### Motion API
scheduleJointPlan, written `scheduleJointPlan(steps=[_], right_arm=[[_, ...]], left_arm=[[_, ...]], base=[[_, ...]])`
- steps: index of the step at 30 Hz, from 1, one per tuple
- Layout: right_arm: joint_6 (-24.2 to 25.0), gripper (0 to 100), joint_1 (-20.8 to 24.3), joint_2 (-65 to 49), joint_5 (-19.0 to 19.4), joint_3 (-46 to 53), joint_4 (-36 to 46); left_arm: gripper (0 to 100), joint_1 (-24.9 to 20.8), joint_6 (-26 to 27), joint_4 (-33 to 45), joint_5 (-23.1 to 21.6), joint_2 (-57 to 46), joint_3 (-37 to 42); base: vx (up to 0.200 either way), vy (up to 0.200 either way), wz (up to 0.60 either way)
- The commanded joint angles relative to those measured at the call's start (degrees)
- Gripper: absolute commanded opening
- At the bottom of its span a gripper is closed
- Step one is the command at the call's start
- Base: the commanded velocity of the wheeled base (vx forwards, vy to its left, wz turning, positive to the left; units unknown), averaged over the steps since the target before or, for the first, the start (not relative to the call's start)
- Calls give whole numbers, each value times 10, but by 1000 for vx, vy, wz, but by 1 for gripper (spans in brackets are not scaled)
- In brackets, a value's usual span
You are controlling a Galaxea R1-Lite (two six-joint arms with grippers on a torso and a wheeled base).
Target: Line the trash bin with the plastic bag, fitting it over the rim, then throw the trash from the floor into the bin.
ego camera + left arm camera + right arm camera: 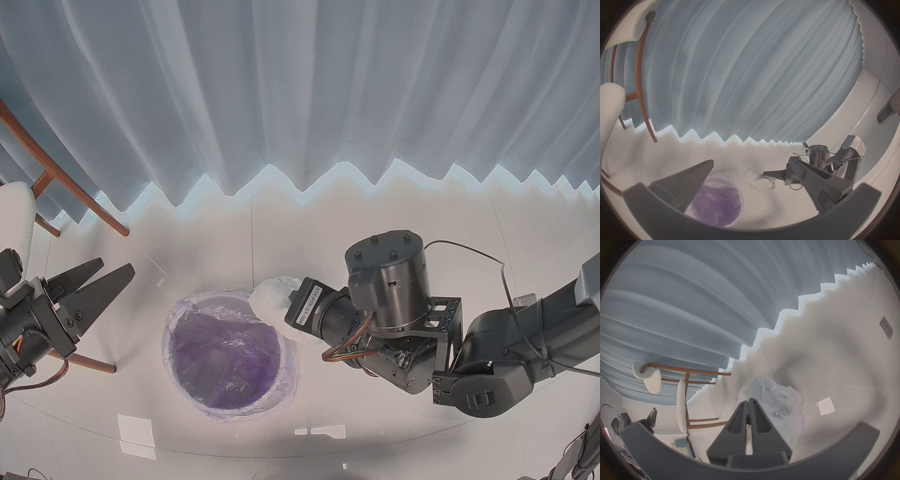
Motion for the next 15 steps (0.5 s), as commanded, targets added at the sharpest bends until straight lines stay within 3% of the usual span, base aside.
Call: scheduleJointPlan(steps=[1, 5, 15], right_arm=[[-1, 0, -3, 5, 0, 1, 0], [-2, 0, -3, 21, 0, -2, -3], [-4, 0, 4, 77, -1, -15, -26]], left_arm=[[100, 0, -1, -4, -1, 0, 3], [100, -1, 2, -31, -8, 0, 16], [100, 13, 7, -102, -26, 9, 41]], base=[[0, 200, 0], [0, 200, 0], [0, 0, 0]])
